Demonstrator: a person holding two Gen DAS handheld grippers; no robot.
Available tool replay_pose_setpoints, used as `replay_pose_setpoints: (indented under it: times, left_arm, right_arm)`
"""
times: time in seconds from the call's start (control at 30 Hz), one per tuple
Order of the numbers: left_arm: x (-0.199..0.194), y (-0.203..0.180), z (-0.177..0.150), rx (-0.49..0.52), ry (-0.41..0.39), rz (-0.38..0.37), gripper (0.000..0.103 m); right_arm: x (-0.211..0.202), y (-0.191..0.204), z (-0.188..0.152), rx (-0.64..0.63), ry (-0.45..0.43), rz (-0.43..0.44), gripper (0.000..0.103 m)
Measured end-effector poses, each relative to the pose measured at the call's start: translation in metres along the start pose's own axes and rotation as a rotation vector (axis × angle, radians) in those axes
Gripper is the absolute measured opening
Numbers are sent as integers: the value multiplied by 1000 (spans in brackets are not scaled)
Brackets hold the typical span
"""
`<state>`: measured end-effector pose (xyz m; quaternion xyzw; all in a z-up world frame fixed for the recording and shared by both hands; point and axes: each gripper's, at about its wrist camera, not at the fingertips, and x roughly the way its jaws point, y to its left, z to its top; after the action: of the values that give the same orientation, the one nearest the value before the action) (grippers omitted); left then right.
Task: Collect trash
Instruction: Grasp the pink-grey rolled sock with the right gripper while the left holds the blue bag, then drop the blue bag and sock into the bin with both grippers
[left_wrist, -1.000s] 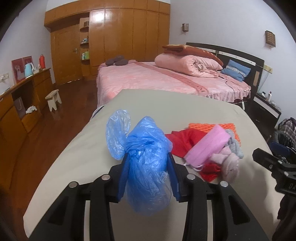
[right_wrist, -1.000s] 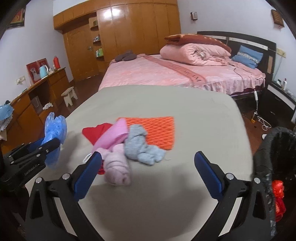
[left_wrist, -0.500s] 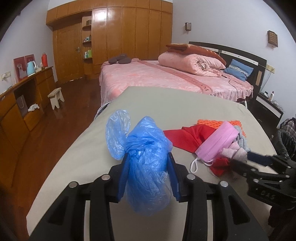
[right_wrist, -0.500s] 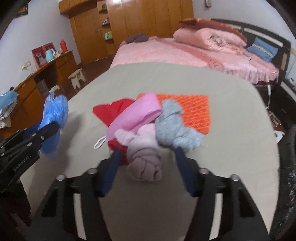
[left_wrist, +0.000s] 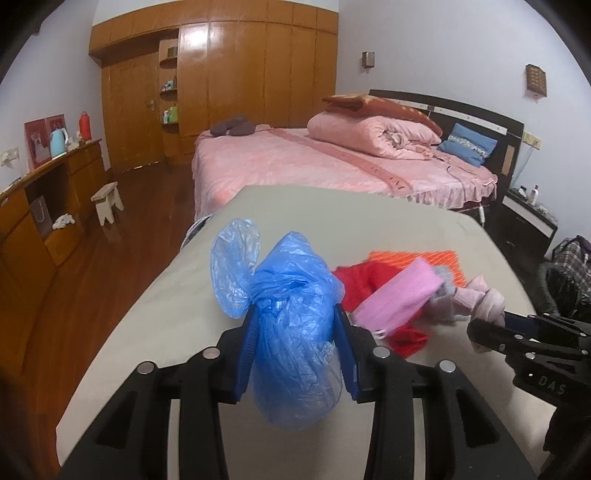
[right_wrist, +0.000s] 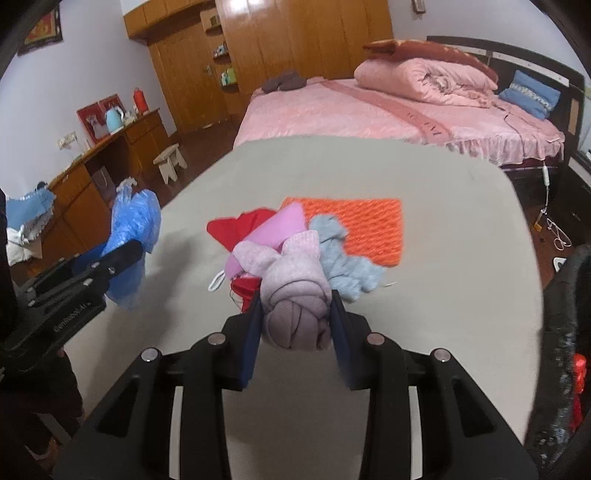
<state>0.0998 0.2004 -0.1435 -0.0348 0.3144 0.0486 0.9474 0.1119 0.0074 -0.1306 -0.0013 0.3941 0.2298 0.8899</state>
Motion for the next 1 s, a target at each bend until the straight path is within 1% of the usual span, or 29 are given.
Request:
replay_pose_setpoints:
  times: [0.23, 0.57, 0.8, 1.0]
  left_arm:
    - [-16, -33, 16, 27, -40, -54, 40]
    - [-31, -84, 35, 66, -76, -149, 40]
    - [-38, -132, 43, 110, -93, -228, 40]
    - [-43, -180, 46, 164, -109, -304, 39]
  right_arm:
    - [-43, -18, 11, 13, -85, -21, 34]
    - [-89, -55, 18, 50, -164, -77, 34]
    - [-121, -89, 17, 96, -215, -137, 34]
    - [-149, -124, 6, 141, -255, -199, 34]
